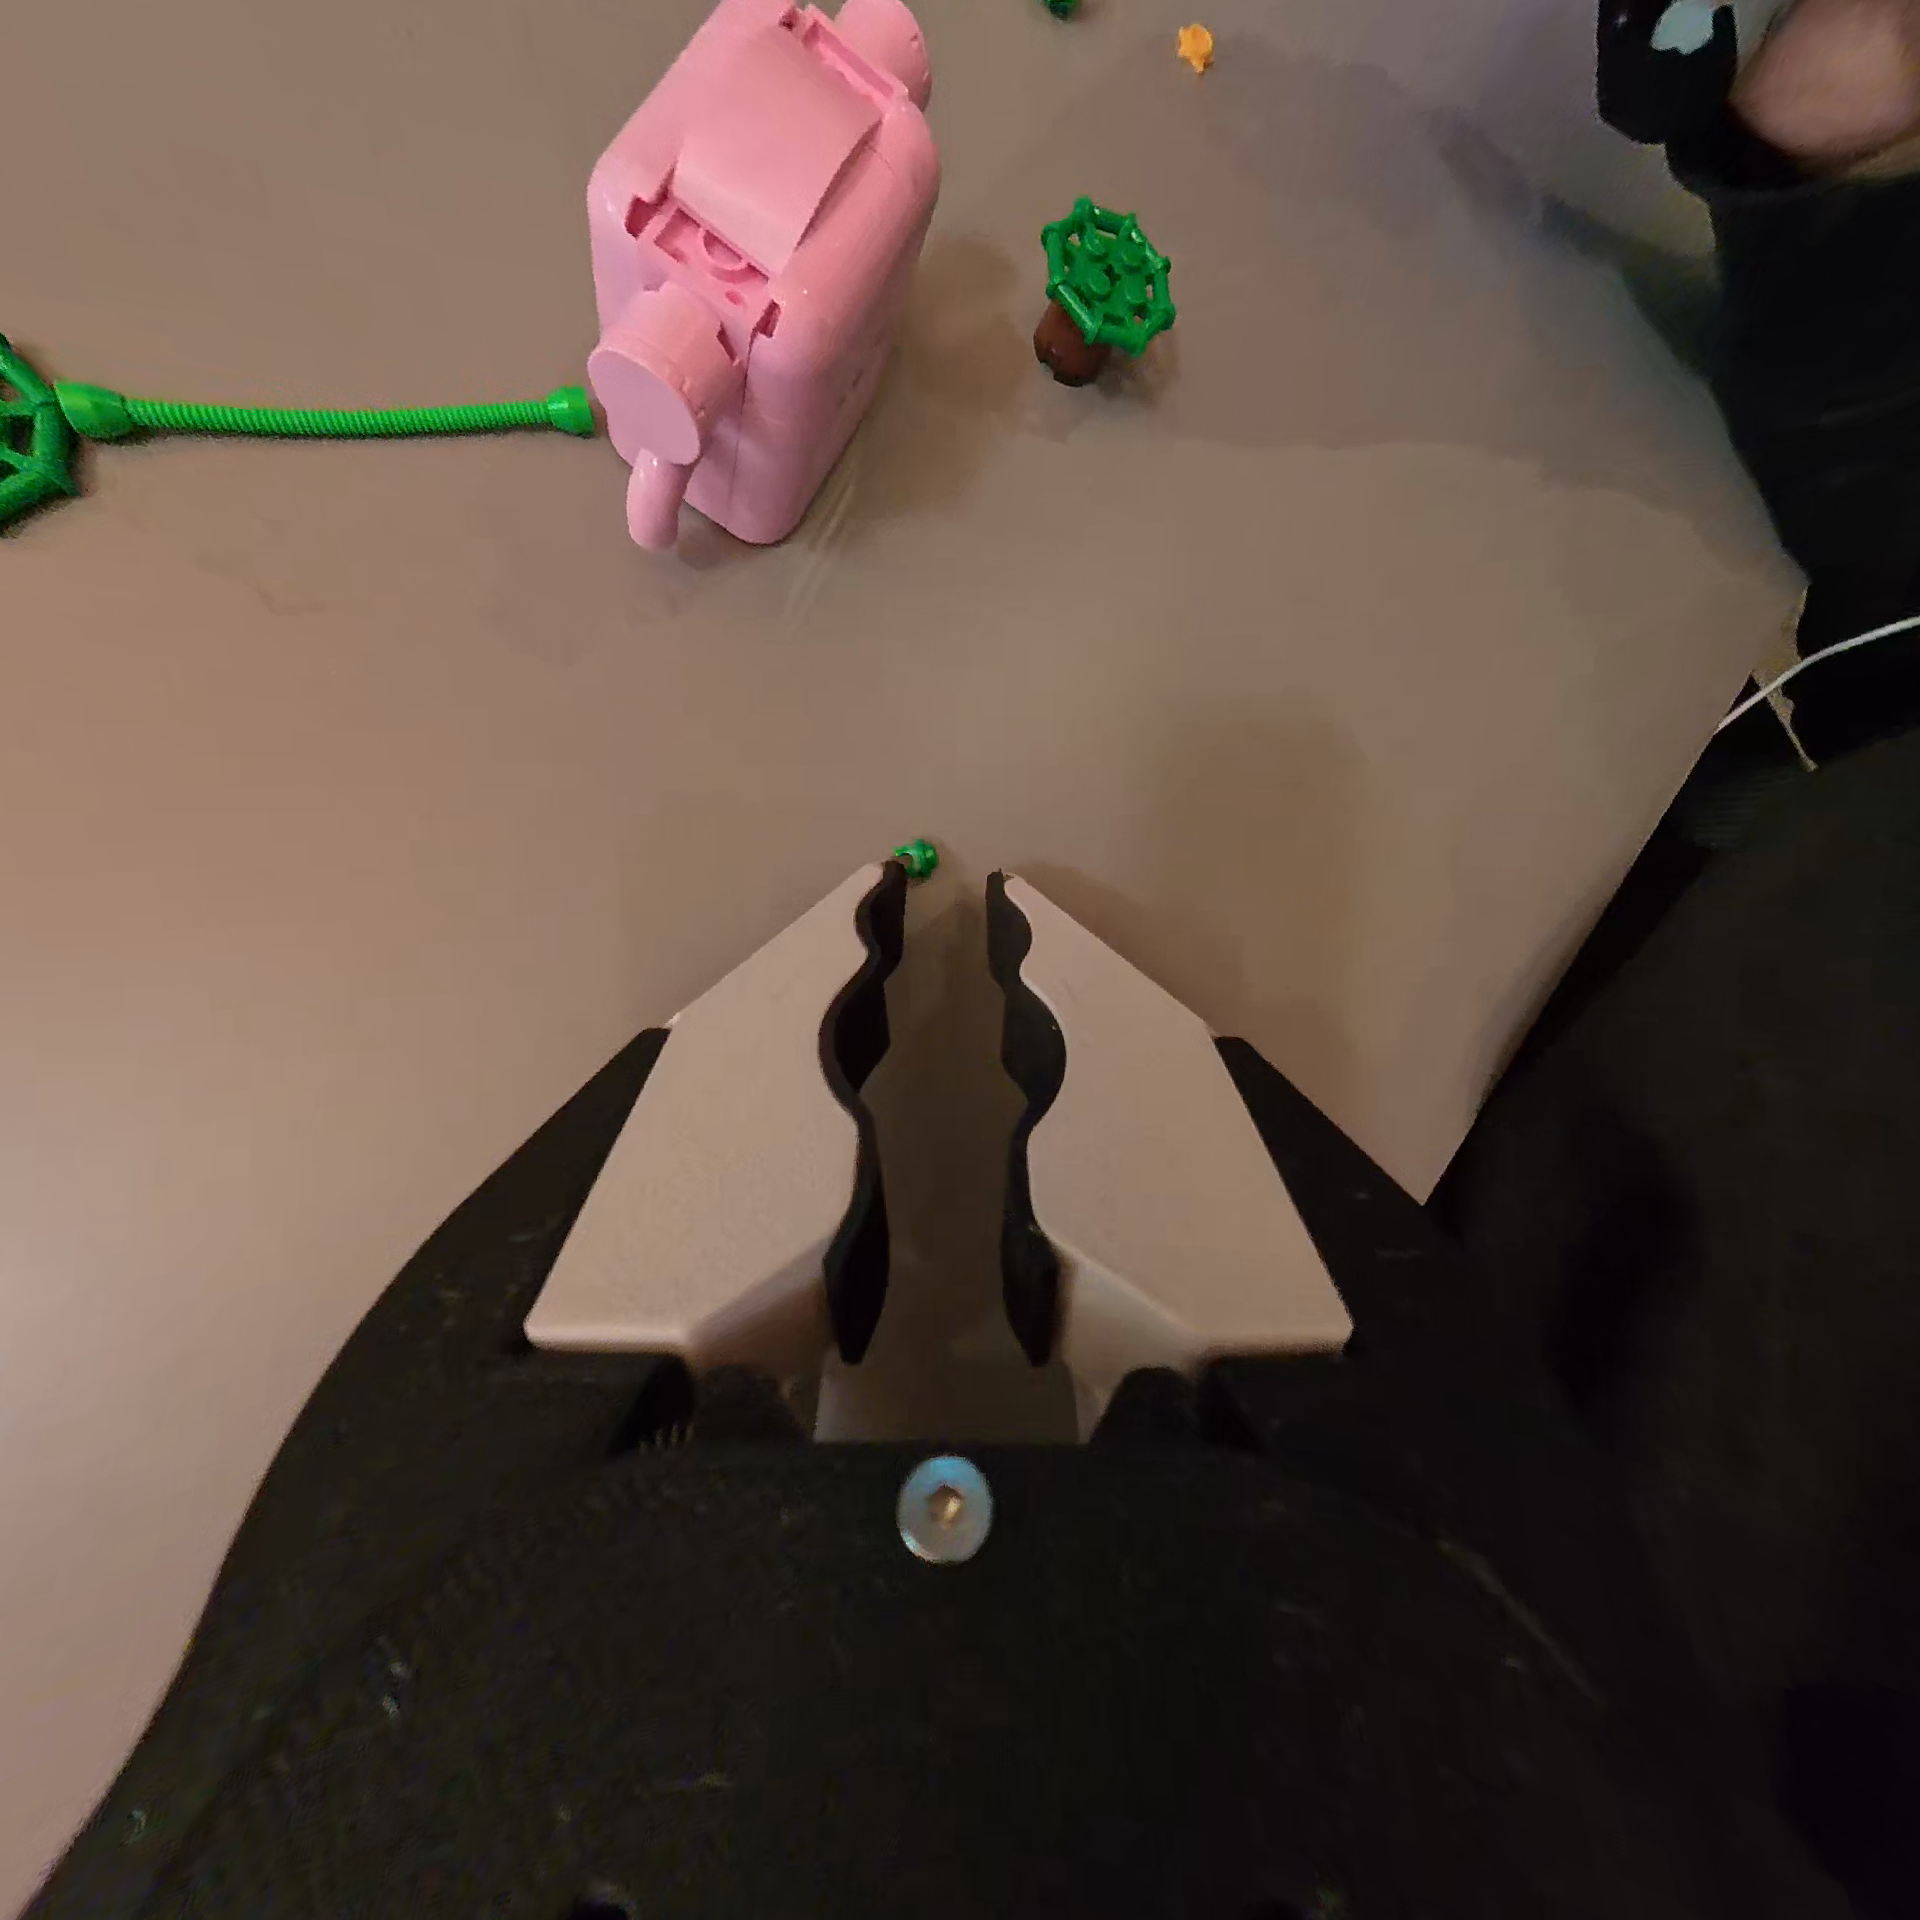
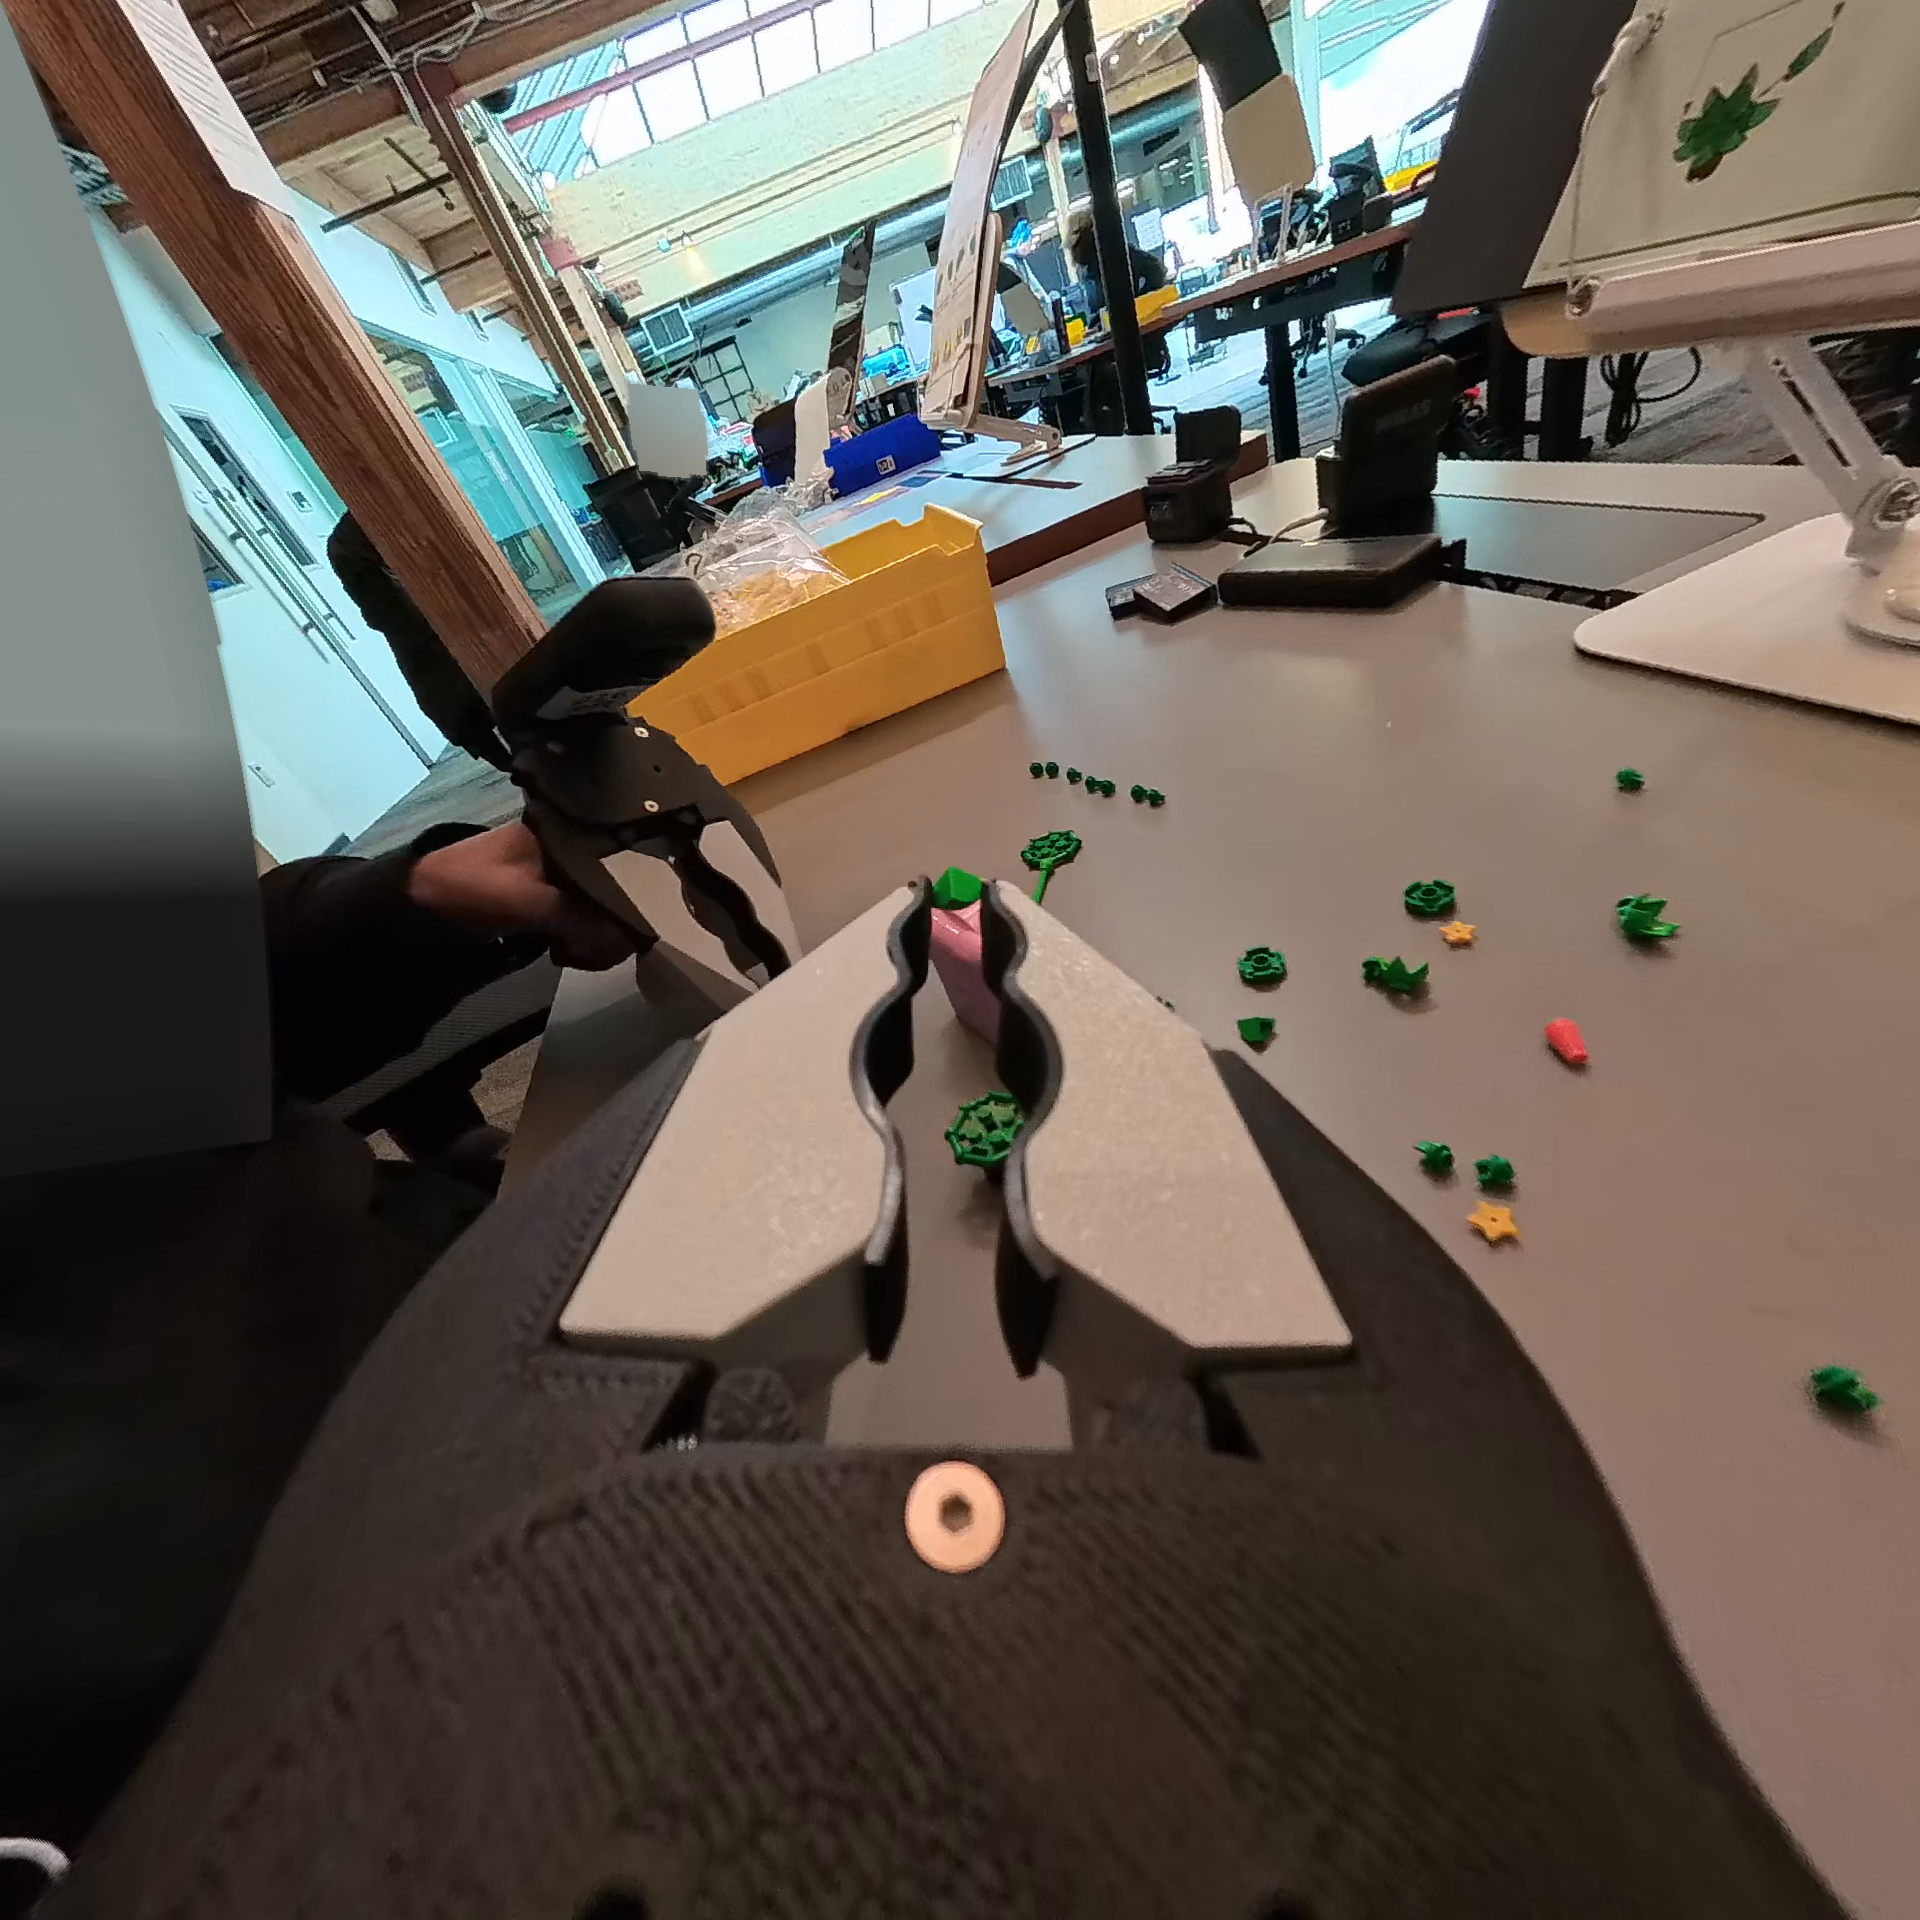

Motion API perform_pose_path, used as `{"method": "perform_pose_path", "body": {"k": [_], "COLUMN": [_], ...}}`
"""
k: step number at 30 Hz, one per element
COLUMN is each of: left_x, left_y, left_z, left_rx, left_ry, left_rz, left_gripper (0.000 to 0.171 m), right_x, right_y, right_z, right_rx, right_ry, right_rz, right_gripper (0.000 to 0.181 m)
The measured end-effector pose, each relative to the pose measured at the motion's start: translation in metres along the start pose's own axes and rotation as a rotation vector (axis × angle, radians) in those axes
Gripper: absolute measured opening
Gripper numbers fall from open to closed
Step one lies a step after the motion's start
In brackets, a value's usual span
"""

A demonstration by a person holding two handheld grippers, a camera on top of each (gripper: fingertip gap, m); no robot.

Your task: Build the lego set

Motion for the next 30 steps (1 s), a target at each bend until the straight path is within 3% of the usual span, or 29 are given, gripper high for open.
{"method": "perform_pose_path", "body": {"k": [13,22,26,30], "left_x": [0.002,0.008,0.008,0.011], "left_y": [0.006,0.006,-0.001,-0.006], "left_z": [-0.006,-0.003,-0.006,-0.005], "left_rx": [0.001,0.030,-0.020,-0.064], "left_ry": [0.036,0.277,0.420,0.478], "left_rz": [-0.059,-0.357,-0.470,-0.527], "left_gripper": [0.000,0.000,0.001,0.002], "right_x": [-0.001,0.000,-0.001,-0.002], "right_y": [0.001,0.001,0.001,0.001], "right_z": [0.000,0.000,0.000,0.000], "right_rx": [0.003,0.004,0.005,0.006], "right_ry": [0.002,0.002,0.003,0.004], "right_rz": [0.001,-0.001,-0.001,0.002], "right_gripper": [0.007,0.007,0.007,0.007]}}
Point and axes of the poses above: each gripper's, where its closed fingertips meet, z back along the fingers, y out of its top, x = y × z across the jaws, the point moved 5 cm from there along z, back along the fingers, and after that the axes turned 5 degrees about z, right-handed, at the moved point
